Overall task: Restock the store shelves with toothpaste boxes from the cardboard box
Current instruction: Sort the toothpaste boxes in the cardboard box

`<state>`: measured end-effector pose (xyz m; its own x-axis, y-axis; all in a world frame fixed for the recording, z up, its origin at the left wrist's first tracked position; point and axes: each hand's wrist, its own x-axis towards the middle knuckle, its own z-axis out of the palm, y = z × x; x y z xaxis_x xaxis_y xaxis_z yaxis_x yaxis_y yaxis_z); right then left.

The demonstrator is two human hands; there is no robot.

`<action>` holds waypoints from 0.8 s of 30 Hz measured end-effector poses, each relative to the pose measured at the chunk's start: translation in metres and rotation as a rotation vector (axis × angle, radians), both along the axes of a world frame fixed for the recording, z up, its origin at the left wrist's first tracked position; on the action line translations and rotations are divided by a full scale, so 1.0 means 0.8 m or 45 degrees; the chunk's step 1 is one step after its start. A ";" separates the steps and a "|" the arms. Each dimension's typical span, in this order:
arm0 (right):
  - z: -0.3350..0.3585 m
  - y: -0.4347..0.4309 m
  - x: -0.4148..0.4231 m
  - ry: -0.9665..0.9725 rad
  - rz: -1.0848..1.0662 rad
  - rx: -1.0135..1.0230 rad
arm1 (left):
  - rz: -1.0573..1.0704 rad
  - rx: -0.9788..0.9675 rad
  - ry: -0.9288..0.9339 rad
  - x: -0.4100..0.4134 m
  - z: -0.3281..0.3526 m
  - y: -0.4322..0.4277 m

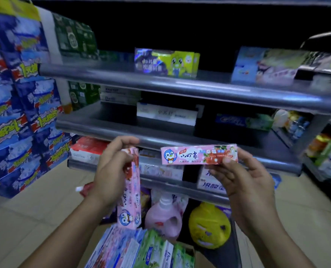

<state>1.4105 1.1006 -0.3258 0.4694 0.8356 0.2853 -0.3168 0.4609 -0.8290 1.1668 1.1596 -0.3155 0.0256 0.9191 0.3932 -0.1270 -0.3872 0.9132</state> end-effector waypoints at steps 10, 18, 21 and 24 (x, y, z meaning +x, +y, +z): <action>0.107 0.005 0.098 -0.043 -0.183 0.195 | -0.374 0.028 0.167 0.129 0.119 0.010; 0.186 0.006 0.176 -0.673 -0.625 0.282 | -0.342 0.103 0.190 0.193 0.204 0.021; 0.216 0.024 0.206 -0.899 -0.724 0.194 | -0.334 0.081 0.283 0.219 0.235 0.041; 0.237 0.050 0.230 -1.108 -0.800 0.032 | -0.270 0.059 0.395 0.239 0.259 0.058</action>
<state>1.5947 1.1406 -0.1365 0.4406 0.5044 0.7426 0.6777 0.3556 -0.6436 1.3584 1.2062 -0.1080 0.3380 0.8620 0.3778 0.0712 -0.4237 0.9030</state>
